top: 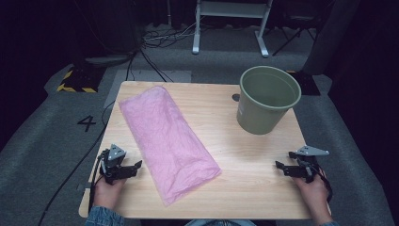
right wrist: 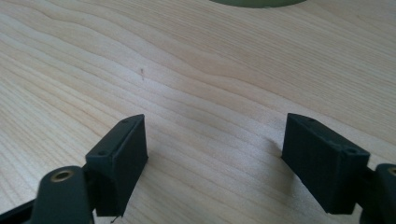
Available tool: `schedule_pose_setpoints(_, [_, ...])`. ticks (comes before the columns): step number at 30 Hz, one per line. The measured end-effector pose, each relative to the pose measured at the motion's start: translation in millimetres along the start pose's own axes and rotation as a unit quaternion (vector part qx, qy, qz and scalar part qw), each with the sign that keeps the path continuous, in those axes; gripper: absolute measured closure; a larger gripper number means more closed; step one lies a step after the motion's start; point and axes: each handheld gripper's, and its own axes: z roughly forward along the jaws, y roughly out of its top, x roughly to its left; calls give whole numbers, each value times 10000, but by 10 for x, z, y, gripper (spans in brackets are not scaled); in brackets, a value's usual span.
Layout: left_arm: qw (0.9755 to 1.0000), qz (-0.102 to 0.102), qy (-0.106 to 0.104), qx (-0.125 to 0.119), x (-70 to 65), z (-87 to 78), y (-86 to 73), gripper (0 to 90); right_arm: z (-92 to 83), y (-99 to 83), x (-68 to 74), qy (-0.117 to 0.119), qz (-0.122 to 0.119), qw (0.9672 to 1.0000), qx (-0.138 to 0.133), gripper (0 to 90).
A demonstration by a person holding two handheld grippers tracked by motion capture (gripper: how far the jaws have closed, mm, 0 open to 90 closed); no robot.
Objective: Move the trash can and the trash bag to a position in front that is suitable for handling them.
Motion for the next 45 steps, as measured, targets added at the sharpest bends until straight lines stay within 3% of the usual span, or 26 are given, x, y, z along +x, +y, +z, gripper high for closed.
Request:
schedule_pose_setpoints(4, [9999,122,9,-63,-37,-33,44,269,-29,15,7,131,-139,9998,12,422])
schedule_pose_setpoints(6, [9998,185,-29,-90,-65,-47,70,267,-40,46,18,223,-167,9995,123,467])
schedule_pose_setpoints(9, [9996,77,-206,-183,-108,-67,107,265,-67,90,30,368,-127,9991,168,519])
schedule_pose_setpoints(13, [9982,-187,-482,-310,-139,-124,154,253,-199,233,61,426,-113,9990,-30,501])
schedule_pose_setpoints(14, [9972,-207,-610,-369,-155,-167,171,279,-290,324,53,456,-62,9987,-213,486])
schedule_pose_setpoints(19, [9968,-83,-701,-362,-205,-229,189,286,-455,506,47,532,-55,9972,-516,485])
schedule_pose_setpoints(22, [9981,163,-570,-179,-276,-251,191,314,-506,674,88,557,-250,9968,-510,484])
schedule_pose_setpoints(28, [9981,111,-567,-220,-315,-296,183,327,-618,943,116,649,-429,9947,-676,476])
schedule_pose_setpoints(30, [9980,68,-574,-246,-310,-307,183,338,-690,1151,131,658,-525,9936,-760,468])
schedule_pose_setpoints(33, [9977,-47,-634,-226,-310,-306,171,344,-730,1279,141,665,-552,9925,-861,466])
schedule_pose_setpoints(34, [9977,-45,-647,-212,-312,-301,168,345,-756,1390,154,561,-627,9921,-927,466])
schedule_pose_setpoints(37, [9980,21,-612,-171,-321,-299,160,344,-765,1483,170,515,-694,9917,-950,465])
schedule_pose_setpoints(40, [9977,1,-610,-284,-334,-308,159,303,-754,1595,195,505,-759,9911,-972,466])
schedule_pose_setpoints(41, [9977,-10,-590,-330,-345,-311,160,267,-734,1662,207,519,-758,9907,-1000,463])
schedule_pose_setpoints(45, [9978,53,-583,-316,-378,-306,171,272,-663,1804,237,581,-700,9897,-1101,442])
